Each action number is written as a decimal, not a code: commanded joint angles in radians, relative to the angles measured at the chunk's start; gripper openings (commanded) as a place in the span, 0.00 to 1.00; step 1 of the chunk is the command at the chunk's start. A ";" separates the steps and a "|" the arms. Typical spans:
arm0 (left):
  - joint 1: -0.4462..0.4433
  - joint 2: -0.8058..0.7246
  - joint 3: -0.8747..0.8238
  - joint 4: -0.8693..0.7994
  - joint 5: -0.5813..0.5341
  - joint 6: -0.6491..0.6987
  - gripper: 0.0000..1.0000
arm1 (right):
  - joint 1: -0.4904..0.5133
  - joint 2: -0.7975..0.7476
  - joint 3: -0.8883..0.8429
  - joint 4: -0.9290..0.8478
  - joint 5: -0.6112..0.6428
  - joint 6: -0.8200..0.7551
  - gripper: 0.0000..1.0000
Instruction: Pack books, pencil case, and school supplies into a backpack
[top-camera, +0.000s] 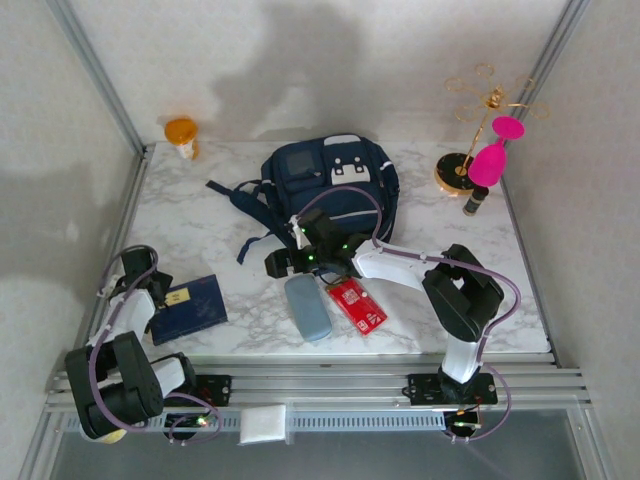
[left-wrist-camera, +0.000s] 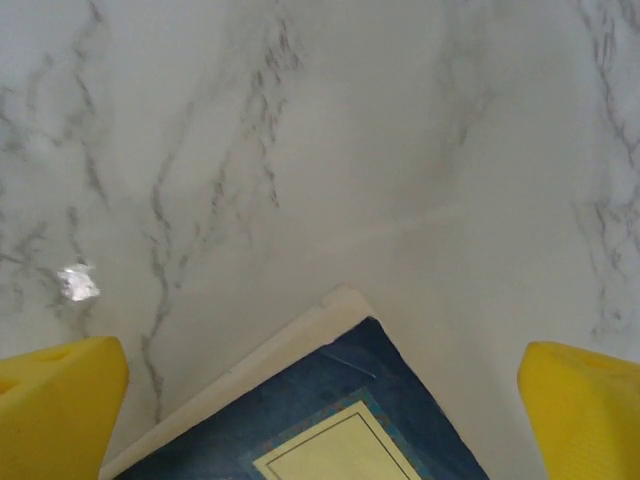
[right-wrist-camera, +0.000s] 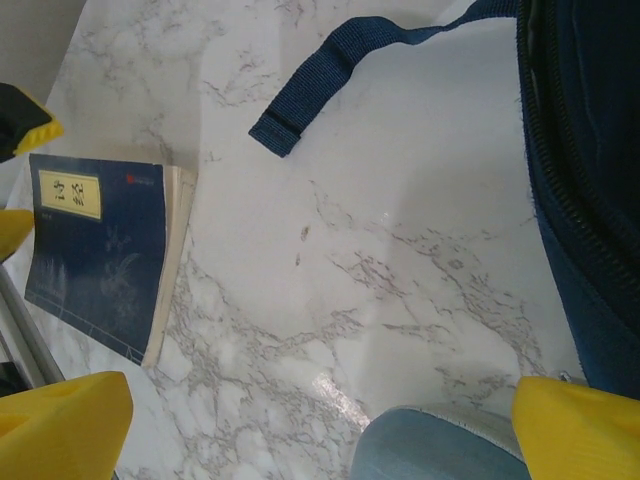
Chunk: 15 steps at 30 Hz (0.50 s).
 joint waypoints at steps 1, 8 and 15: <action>-0.006 0.022 -0.028 0.100 0.125 0.039 0.99 | -0.001 0.010 0.034 -0.017 0.041 -0.013 0.99; -0.161 0.084 -0.001 0.268 0.238 0.012 0.99 | -0.031 -0.009 0.023 -0.050 0.063 0.001 0.99; -0.408 0.287 0.220 0.358 0.263 0.019 0.99 | -0.049 -0.034 0.011 -0.060 0.081 0.018 0.99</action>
